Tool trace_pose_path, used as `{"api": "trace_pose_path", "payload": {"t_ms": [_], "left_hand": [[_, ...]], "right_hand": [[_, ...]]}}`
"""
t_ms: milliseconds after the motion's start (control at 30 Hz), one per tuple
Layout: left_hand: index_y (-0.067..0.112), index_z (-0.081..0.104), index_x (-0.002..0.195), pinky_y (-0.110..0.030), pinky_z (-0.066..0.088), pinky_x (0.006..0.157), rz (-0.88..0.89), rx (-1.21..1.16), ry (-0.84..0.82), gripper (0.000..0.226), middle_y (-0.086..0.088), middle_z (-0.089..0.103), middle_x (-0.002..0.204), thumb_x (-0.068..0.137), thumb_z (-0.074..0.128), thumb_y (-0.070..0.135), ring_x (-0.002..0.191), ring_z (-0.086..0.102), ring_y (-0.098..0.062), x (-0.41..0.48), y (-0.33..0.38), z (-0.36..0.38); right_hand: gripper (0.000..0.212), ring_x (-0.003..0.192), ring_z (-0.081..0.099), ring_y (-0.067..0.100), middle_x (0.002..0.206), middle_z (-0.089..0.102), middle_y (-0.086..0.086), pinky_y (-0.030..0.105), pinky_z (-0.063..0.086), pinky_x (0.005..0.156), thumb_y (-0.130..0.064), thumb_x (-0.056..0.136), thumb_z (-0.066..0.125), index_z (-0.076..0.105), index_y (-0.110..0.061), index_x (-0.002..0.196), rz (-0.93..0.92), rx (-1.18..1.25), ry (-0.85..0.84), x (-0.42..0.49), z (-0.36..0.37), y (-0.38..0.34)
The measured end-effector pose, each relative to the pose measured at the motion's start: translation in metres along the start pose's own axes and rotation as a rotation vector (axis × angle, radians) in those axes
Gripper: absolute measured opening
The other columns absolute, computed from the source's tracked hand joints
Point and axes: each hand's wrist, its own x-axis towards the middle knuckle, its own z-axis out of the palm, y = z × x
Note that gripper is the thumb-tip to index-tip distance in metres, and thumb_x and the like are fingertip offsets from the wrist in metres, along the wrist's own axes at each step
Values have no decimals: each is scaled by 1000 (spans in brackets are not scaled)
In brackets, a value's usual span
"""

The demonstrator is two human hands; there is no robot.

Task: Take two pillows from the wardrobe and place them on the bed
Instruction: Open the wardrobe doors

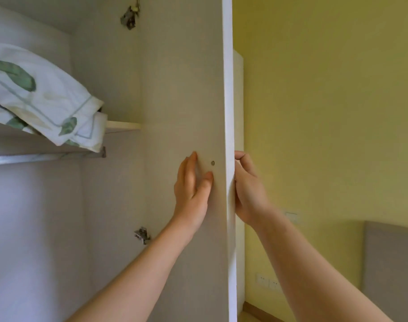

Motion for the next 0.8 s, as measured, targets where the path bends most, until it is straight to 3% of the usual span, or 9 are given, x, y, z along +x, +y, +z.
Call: {"api": "trace_pose_path", "payload": {"t_ms": [67, 167, 333, 467, 533, 600, 700, 800], "left_hand": [[28, 22, 142, -29, 21, 113, 7, 54, 1, 68, 7, 21, 150, 78, 41, 43, 135, 23, -7, 5, -5, 16], [27, 20, 143, -42, 18, 116, 22, 163, -5, 64, -1, 15, 154, 87, 48, 36, 141, 17, -22, 13, -16, 38], [32, 15, 143, -35, 17, 110, 51, 352, -4, 64, 1, 11, 155, 89, 48, 36, 139, 14, -25, 24, -35, 62], [36, 14, 143, -34, 18, 109, 75, 408, -47, 65, 7, 8, 155, 88, 48, 40, 137, 14, -20, 28, -47, 69], [37, 13, 143, -34, 20, 108, 78, 434, -69, 66, 8, 7, 155, 88, 49, 40, 136, 14, -19, 30, -49, 70], [36, 12, 143, -35, 21, 107, 84, 461, -107, 68, 8, 6, 155, 87, 51, 37, 137, 13, -21, 33, -49, 68], [30, 18, 143, -34, 22, 107, 87, 457, -181, 71, 3, 10, 154, 84, 58, 29, 138, 16, -23, 37, -43, 53], [22, 35, 136, -29, 28, 104, 84, 446, -184, 59, -1, 32, 147, 83, 60, 23, 134, 31, -24, 39, -33, 29]], "right_hand": [[17, 71, 69, 8, 76, 74, -8, 21, 55, 58, -18, 95, 41, 57, -24, 94, 18, 19, 50, 5, -16, 0], [28, 79, 70, 9, 83, 75, -7, 21, 55, 60, -15, 96, 36, 61, -26, 100, 33, 12, 128, 11, -40, 1], [37, 71, 68, 4, 80, 72, -9, 17, 52, 55, -8, 93, 31, 64, -26, 91, -9, -93, 253, 17, -67, 9], [31, 82, 63, 9, 103, 68, -2, 17, 47, 53, -17, 94, 35, 61, -26, 107, 32, -216, 296, 15, -76, 14], [33, 99, 57, 18, 123, 60, 5, 27, 49, 70, -22, 94, 37, 51, -22, 124, 83, -351, 314, 13, -78, 12], [38, 107, 56, 26, 128, 55, 9, 40, 47, 88, -22, 94, 41, 42, -18, 131, 99, -569, 295, 10, -76, 5], [41, 108, 51, 24, 129, 45, 8, 35, 43, 90, -20, 90, 48, 39, -13, 129, 9, -973, 313, 3, -65, -9], [40, 117, 41, 25, 130, 43, 4, 36, 37, 96, -23, 88, 50, 43, -17, 126, -236, -1215, 378, -6, -42, -19]]}}
